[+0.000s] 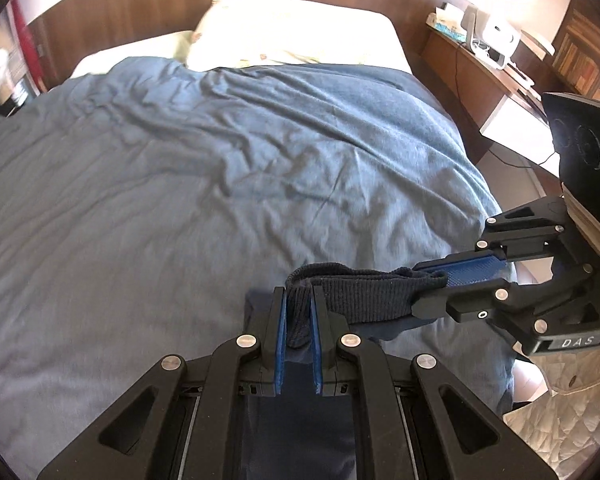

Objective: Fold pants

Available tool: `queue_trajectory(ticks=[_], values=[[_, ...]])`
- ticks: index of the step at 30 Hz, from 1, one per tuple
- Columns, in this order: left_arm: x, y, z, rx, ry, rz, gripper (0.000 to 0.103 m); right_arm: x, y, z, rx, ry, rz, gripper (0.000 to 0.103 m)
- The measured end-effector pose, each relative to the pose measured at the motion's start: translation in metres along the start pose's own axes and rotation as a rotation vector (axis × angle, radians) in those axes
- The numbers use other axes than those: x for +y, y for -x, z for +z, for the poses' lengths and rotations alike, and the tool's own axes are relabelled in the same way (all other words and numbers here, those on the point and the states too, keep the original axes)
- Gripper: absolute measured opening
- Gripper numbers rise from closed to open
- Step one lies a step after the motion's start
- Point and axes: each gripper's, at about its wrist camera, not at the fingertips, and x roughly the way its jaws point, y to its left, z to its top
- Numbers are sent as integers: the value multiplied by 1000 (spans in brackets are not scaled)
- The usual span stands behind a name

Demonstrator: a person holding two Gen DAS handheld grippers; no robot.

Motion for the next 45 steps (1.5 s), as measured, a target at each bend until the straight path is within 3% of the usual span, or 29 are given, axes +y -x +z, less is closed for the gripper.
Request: queue_trajectory(ticks=[9, 19, 32, 42, 45], values=[[12, 22, -99, 2, 82, 32, 12, 87, -31, -49, 64, 118, 14, 16], [24, 15, -192, 13, 218, 54, 12, 140, -75, -103, 163, 246, 42, 16], [31, 20, -244, 18, 293, 92, 11, 186, -100, -145, 175, 465, -1, 16], [26, 11, -281, 113, 326, 130, 8, 218, -122, -191, 201, 695, -39, 16], [29, 21, -288, 102, 378, 148, 8, 216, -126, -198, 207, 739, -43, 19]])
